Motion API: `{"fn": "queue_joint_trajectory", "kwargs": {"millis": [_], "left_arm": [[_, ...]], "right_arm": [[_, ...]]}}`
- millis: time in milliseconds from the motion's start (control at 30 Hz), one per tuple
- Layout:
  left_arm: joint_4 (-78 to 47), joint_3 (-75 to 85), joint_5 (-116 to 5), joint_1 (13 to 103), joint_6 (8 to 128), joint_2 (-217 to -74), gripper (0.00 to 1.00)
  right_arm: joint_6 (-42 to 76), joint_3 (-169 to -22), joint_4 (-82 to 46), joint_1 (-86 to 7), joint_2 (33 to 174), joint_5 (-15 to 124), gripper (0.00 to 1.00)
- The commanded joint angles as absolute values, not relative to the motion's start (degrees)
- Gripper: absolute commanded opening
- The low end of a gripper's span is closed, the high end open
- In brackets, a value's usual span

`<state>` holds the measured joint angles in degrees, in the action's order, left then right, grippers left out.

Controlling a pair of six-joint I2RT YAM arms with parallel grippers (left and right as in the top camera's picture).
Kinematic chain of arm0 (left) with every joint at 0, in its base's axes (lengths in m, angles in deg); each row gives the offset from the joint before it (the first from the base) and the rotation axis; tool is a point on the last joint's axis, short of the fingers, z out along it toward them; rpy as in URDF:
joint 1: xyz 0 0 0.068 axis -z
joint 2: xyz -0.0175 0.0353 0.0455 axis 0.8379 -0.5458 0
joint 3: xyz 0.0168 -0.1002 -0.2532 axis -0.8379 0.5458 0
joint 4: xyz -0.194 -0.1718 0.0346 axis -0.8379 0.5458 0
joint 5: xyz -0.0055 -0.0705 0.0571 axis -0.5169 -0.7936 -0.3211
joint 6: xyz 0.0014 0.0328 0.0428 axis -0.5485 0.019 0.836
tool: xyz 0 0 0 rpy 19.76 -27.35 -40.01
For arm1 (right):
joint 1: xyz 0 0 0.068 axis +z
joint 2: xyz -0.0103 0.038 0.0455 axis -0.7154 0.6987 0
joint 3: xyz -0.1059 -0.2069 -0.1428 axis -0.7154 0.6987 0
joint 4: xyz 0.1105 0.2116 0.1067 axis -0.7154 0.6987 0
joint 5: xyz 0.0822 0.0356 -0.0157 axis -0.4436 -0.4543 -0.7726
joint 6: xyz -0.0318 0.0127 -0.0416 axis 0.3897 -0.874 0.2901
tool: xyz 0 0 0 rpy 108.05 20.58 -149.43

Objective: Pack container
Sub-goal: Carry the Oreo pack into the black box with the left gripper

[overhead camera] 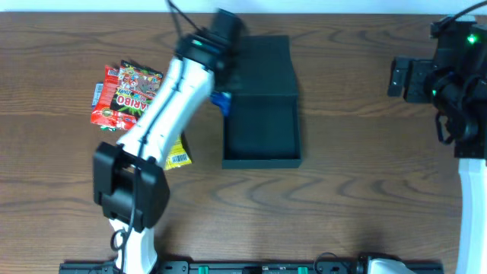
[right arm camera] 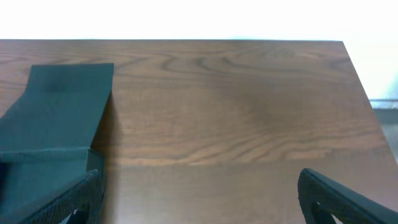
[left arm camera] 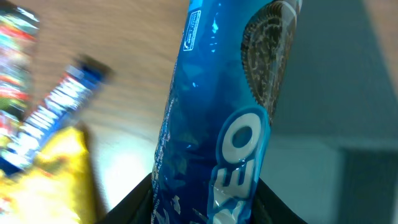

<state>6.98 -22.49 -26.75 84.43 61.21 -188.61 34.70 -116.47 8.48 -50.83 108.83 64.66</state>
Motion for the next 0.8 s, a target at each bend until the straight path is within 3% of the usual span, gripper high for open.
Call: {"fn": "queue_joint_trajectory", "kwargs": {"millis": [0, 200, 300, 467, 767], "left_arm": [[7.5, -23.5, -27.8, 90.5, 52.4, -187.4, 0.14], [5.4, -23.1, -22.0, 100.3, 44.1, -189.0, 0.17], [5.4, -23.1, -21.7, 102.5, 42.9, -191.0, 0.12], [6.3, -23.1, -22.7, 103.5, 36.8, -193.5, 0.06], [7.4, -23.0, -23.8, 103.5, 34.3, -195.9, 0.06]], "right_arm": [[33.1, -116.4, 9.5, -51.4, 107.3, 64.3, 0.99], [31.6, -116.4, 11.6, -51.4, 105.2, 63.8, 0.99], [31.0, -116.4, 11.9, -51.4, 104.0, 63.8, 0.99], [31.0, -116.4, 12.0, -51.4, 102.7, 63.0, 0.99], [31.0, -116.4, 11.9, -51.4, 102.4, 62.3, 0.99]]}}
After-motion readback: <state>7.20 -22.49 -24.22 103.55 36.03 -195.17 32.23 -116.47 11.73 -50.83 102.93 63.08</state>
